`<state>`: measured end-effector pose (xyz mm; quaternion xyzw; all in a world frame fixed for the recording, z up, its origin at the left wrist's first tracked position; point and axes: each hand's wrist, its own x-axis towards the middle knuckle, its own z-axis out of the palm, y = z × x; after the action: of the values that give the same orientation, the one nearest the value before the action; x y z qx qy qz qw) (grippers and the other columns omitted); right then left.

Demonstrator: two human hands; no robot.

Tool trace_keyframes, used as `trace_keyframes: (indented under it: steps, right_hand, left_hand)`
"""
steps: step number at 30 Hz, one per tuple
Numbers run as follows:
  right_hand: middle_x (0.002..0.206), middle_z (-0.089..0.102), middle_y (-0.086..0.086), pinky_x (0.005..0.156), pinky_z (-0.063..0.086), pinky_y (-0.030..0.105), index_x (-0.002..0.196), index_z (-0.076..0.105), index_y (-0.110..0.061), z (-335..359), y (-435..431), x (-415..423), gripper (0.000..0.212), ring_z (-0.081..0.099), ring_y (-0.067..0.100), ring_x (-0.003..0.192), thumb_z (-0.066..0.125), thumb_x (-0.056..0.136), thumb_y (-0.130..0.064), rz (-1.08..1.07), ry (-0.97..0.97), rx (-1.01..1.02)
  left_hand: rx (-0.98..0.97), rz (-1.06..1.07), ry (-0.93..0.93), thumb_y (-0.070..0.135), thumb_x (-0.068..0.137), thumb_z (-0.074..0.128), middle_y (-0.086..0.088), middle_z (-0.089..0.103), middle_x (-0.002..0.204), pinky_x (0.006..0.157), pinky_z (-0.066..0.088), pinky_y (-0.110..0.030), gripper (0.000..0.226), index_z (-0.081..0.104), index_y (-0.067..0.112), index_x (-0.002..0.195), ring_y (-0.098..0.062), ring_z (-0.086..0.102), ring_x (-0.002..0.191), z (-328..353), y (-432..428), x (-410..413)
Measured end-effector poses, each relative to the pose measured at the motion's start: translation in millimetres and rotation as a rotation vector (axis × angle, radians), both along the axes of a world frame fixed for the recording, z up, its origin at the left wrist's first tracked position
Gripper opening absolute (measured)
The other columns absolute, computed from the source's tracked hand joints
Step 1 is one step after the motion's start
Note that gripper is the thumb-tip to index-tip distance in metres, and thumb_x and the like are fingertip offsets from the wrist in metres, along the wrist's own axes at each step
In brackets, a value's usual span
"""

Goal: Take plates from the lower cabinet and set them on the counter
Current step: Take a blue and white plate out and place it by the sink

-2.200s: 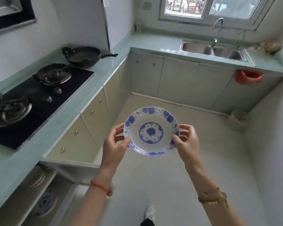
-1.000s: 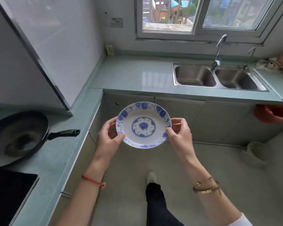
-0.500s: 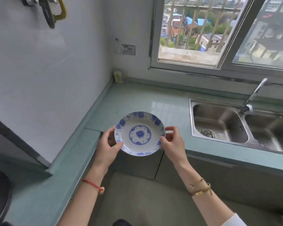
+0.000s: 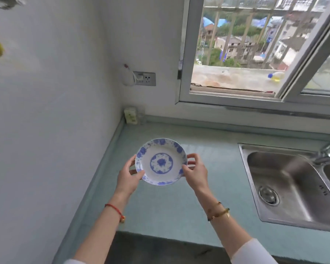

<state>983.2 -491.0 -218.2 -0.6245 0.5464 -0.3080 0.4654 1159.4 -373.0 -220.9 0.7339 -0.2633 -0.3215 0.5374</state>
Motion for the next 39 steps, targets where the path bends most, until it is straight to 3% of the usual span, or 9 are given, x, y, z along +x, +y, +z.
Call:
trace_keyframes:
  steps: [4, 6, 11, 16, 28, 33, 35, 37, 39]
  right_hand:
    - [0.084, 0.063, 0.004, 0.065, 0.058, 0.034, 0.112, 0.057, -0.008, -25.1, -59.1, 47.6, 0.026, 0.065, 0.02, 0.072, 0.059, 0.087, -0.004, -0.069, 0.042, 0.046]
    - [0.084, 0.062, 0.004, 0.072, 0.059, 0.042, 0.111, 0.056, -0.007, -40.5, -82.9, 64.2, 0.025, 0.066, 0.026, 0.079, 0.058, 0.087, -0.004, -0.097, 0.062, 0.074]
    - [0.081, 0.061, 0.0, 0.07, 0.058, 0.038, 0.109, 0.056, -0.009, -82.9, -137.7, 98.6, 0.023, 0.064, 0.021, 0.076, 0.06, 0.087, -0.006, -0.099, 0.094, 0.105]
    - [0.089, 0.063, 0.0, 0.072, 0.062, 0.043, 0.112, 0.054, -0.013, -116.6, -176.7, 128.9, 0.029, 0.066, 0.017, 0.081, 0.06, 0.085, -0.005, -0.041, 0.098, 0.164]
    - [0.089, 0.06, -0.002, 0.061, 0.056, 0.024, 0.113, 0.052, -0.015, -156.7, -213.2, 158.4, 0.033, 0.062, 0.01, 0.078, 0.061, 0.086, 0.0, -0.046, 0.136, 0.232]
    - [0.091, 0.062, 0.001, 0.052, 0.049, 0.015, 0.116, 0.051, -0.013, -159.5, -213.5, 159.5, 0.032, 0.062, 0.007, 0.077, 0.059, 0.087, 0.0, -0.053, 0.128, 0.223]
    - [0.099, 0.064, 0.007, 0.061, 0.057, 0.025, 0.118, 0.05, -0.011, -157.3, -213.7, 160.0, 0.033, 0.064, 0.014, 0.083, 0.059, 0.088, -0.001, -0.049, 0.131, 0.242]
    - [0.109, 0.062, 0.012, 0.08, 0.059, 0.038, 0.123, 0.049, -0.009, -153.4, -213.3, 160.4, 0.037, 0.064, 0.023, 0.096, 0.06, 0.088, -0.005, -0.034, 0.16, 0.251]
    - [0.119, 0.056, 0.012, 0.092, 0.054, 0.038, 0.13, 0.046, -0.007, -148.0, -211.9, 157.6, 0.043, 0.059, 0.024, 0.105, 0.06, 0.091, -0.012, -0.029, 0.199, 0.242]
  left_hand:
    - [0.055, -0.051, 0.001, -0.005, 0.086, 0.065, -0.006, 0.056, 0.138, 0.088, 0.056, -0.038, 0.065, 0.047, 0.016, 0.145, -0.027, 0.065, 0.108, -23.9, -70.1, 48.1]
    - [0.082, -0.074, 0.006, -0.003, 0.087, 0.066, -0.006, 0.055, 0.14, 0.092, 0.056, -0.043, 0.065, 0.046, 0.016, 0.146, -0.028, 0.064, 0.111, -39.4, -98.3, 65.2]
    - [0.146, -0.076, 0.034, 0.003, 0.088, 0.067, 0.0, 0.058, 0.137, 0.096, 0.055, -0.044, 0.066, 0.046, 0.024, 0.146, -0.022, 0.064, 0.111, -83.6, -153.2, 99.1]
    - [0.17, -0.046, 0.067, -0.002, 0.089, 0.065, -0.006, 0.059, 0.138, 0.102, 0.052, -0.044, 0.067, 0.044, 0.021, 0.148, -0.024, 0.058, 0.122, -119.8, -194.3, 128.4]
    - [0.239, -0.075, 0.083, -0.002, 0.092, 0.062, -0.006, 0.057, 0.141, 0.106, 0.048, -0.043, 0.064, 0.042, 0.019, 0.149, -0.02, 0.054, 0.126, -157.1, -232.0, 163.1]
    - [0.257, -0.084, 0.076, -0.001, 0.092, 0.061, -0.006, 0.055, 0.143, 0.108, 0.047, -0.049, 0.065, 0.041, 0.021, 0.15, -0.025, 0.052, 0.131, -159.6, -237.4, 165.8]
    - [0.273, -0.089, 0.07, 0.001, 0.093, 0.062, -0.006, 0.052, 0.146, 0.109, 0.045, -0.05, 0.065, 0.04, 0.022, 0.15, -0.026, 0.049, 0.134, -158.5, -238.6, 166.3]
    - [0.285, -0.095, 0.054, 0.005, 0.093, 0.063, -0.006, 0.049, 0.149, 0.111, 0.043, -0.05, 0.064, 0.039, 0.021, 0.151, -0.026, 0.047, 0.137, -155.8, -238.4, 165.8]
    - [0.307, -0.06, 0.005, 0.015, 0.092, 0.067, -0.006, 0.047, 0.151, 0.11, 0.044, -0.047, 0.066, 0.037, 0.018, 0.151, -0.027, 0.048, 0.136, -151.1, -235.6, 165.2]
